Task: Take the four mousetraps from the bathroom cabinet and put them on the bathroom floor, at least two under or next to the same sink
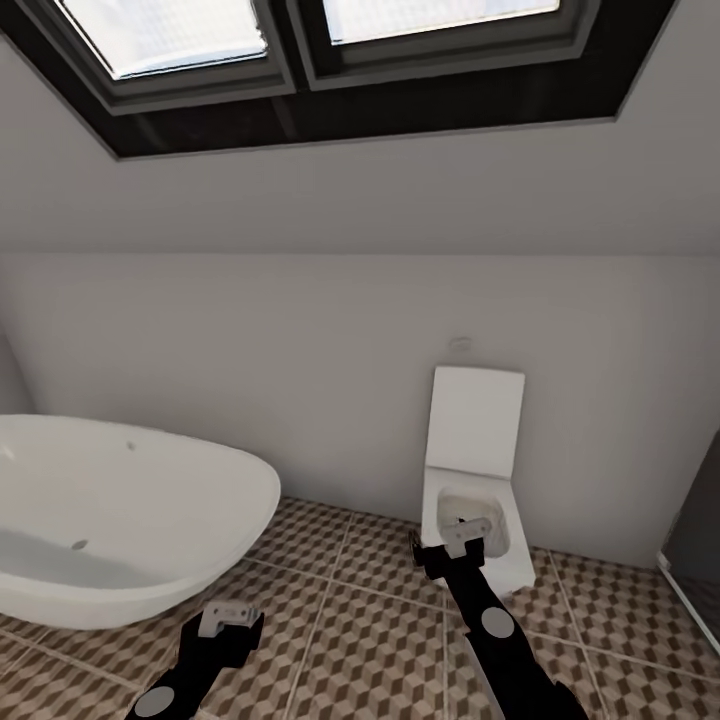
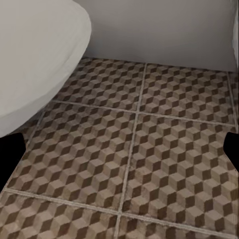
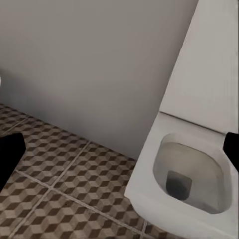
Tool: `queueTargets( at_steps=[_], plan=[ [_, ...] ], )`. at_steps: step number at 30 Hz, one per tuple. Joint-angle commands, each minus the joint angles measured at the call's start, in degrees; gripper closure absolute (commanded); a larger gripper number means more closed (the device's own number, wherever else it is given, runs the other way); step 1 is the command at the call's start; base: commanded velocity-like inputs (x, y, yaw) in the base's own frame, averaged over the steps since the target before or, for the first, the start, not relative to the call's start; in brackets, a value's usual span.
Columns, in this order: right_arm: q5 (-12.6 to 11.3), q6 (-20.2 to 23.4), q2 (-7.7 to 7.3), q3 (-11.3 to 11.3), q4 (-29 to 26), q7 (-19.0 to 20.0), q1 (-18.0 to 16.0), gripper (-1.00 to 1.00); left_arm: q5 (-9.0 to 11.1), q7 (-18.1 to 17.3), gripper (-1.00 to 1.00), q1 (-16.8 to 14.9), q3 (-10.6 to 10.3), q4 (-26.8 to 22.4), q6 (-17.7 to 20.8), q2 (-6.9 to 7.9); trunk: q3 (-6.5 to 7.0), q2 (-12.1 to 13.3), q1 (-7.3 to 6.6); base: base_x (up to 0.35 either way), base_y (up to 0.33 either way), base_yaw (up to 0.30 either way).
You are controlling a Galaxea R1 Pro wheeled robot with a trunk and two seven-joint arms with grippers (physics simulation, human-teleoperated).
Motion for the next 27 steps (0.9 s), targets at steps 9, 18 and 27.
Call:
queueTargets(
  at_steps=[9, 18, 27],
  plan=[
    [0.67, 0.43, -0.06, 0.11, -0.06, -0.34, -0.05, -1.0, 0.0, 0.02, -1.0, -0.01, -0.04, 0.04, 0.31, 0.05, 0.2, -0.04, 0.0, 0.0, 0.0, -0.291],
    [0.63, 0.38, -0.02, 0.11, -0.06, -0.34, -0.04, -1.0, -0.05, 0.02, -1.0, -0.01, -0.04, 0.0, 0.31, 0.05, 0.47, -0.04, 0.0, 0.0, 0.0, -0.283],
    [0.61, 0.42, -0.02, 0.11, -0.06, -0.34, -0.05, -1.0, 0.0, 0.02, -1.0, -0.01, -0.04, 0.01, 0.31, 0.05, 0.74, -0.04, 0.0, 0.0, 0.0, -0.276]
  ],
)
